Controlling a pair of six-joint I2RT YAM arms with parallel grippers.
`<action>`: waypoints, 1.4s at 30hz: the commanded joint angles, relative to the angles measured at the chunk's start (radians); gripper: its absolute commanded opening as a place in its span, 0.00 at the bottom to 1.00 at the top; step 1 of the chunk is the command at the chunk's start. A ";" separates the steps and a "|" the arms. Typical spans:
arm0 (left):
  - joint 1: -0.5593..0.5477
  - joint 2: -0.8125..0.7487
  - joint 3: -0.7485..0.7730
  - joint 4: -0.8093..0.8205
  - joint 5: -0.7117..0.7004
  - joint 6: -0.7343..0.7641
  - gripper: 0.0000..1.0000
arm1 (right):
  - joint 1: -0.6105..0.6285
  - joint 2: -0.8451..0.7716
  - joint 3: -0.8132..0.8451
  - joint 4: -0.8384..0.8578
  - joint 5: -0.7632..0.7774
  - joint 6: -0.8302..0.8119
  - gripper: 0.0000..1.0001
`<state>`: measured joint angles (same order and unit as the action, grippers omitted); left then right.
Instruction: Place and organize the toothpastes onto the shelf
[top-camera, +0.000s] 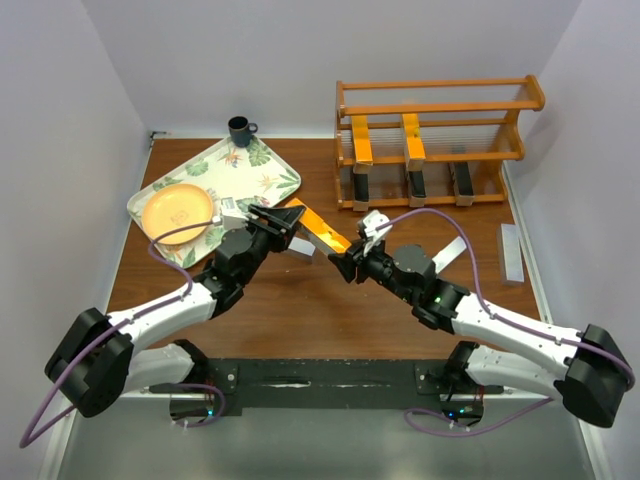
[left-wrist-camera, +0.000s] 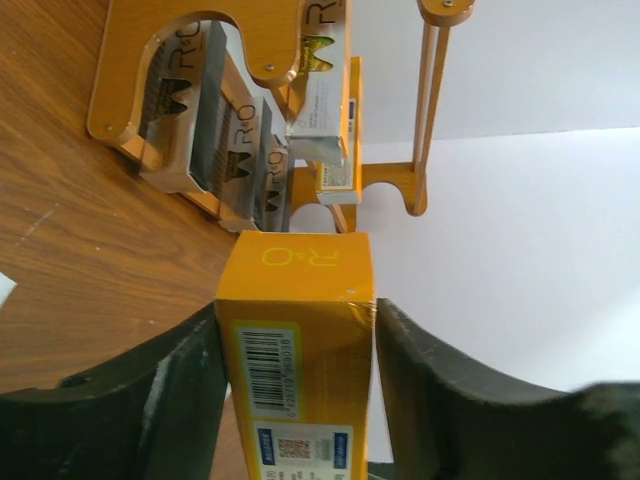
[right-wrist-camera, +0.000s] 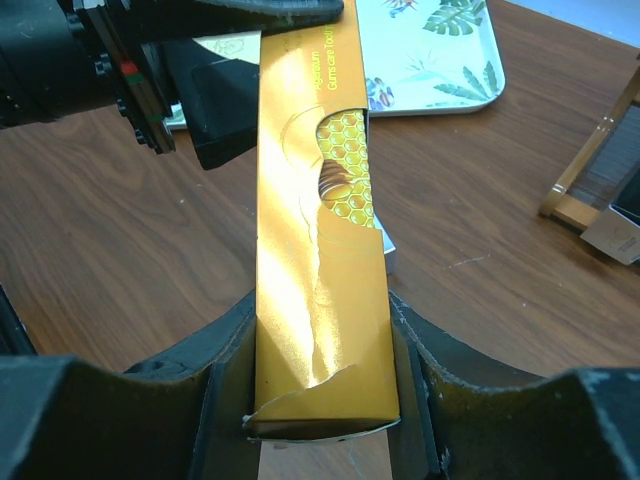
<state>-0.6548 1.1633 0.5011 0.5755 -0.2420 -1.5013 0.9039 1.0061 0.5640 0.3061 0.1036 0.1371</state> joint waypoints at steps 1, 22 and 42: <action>-0.003 -0.065 0.002 0.057 -0.028 0.065 0.73 | 0.007 -0.060 0.000 0.015 0.051 0.015 0.23; 0.024 -0.347 0.299 -0.632 -0.346 0.947 1.00 | -0.040 -0.264 0.191 -0.591 0.534 -0.041 0.17; 0.098 -0.326 0.376 -0.809 -0.183 1.311 1.00 | -0.572 -0.080 0.425 -0.642 0.504 -0.042 0.12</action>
<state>-0.5640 0.8997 0.9203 -0.2844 -0.3985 -0.2623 0.4236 0.8253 0.9237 -0.4721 0.6880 0.1223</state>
